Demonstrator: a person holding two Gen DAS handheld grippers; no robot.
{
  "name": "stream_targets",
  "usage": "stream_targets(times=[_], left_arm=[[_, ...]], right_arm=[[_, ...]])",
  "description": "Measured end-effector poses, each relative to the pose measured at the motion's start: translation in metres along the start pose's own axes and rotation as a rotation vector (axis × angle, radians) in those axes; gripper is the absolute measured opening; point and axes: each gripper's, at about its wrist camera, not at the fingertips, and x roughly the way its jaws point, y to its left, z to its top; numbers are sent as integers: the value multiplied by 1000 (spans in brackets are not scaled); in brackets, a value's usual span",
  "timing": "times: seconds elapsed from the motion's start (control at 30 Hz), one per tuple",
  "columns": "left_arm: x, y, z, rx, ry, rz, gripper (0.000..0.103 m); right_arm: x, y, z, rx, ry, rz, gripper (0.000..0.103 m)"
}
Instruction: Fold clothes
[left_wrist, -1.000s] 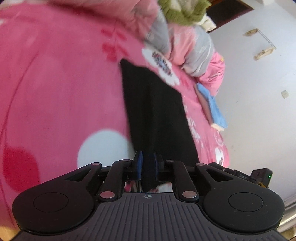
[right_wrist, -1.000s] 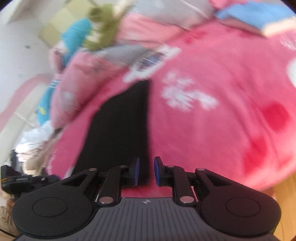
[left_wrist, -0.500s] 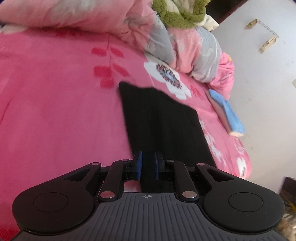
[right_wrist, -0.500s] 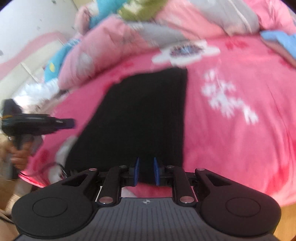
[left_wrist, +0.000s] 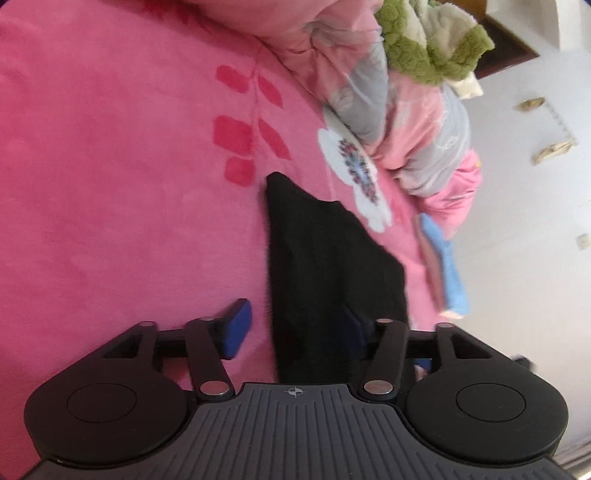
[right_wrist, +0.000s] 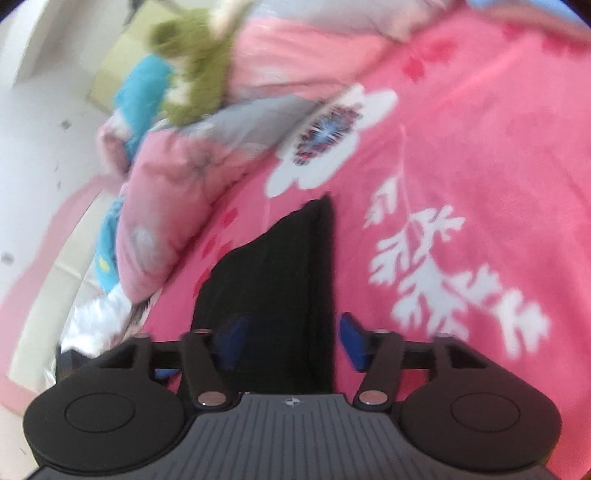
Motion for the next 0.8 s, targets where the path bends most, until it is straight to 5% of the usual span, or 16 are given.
stream_targets(times=[0.23, 0.33, 0.53, 0.8], left_arm=[[30, -4, 24, -4, 6, -26, 60], [33, -7, 25, 17, 19, -27, 59], [16, -3, 8, 98, 44, -59, 57], [63, -18, 28, 117, 36, -105, 55]], right_arm=[[62, -16, 40, 33, 70, 104, 70], [68, -9, 42, -10, 84, 119, 84], [49, -4, 22, -111, 162, 157, 84], [84, 7, 38, -141, 179, 226, 85]])
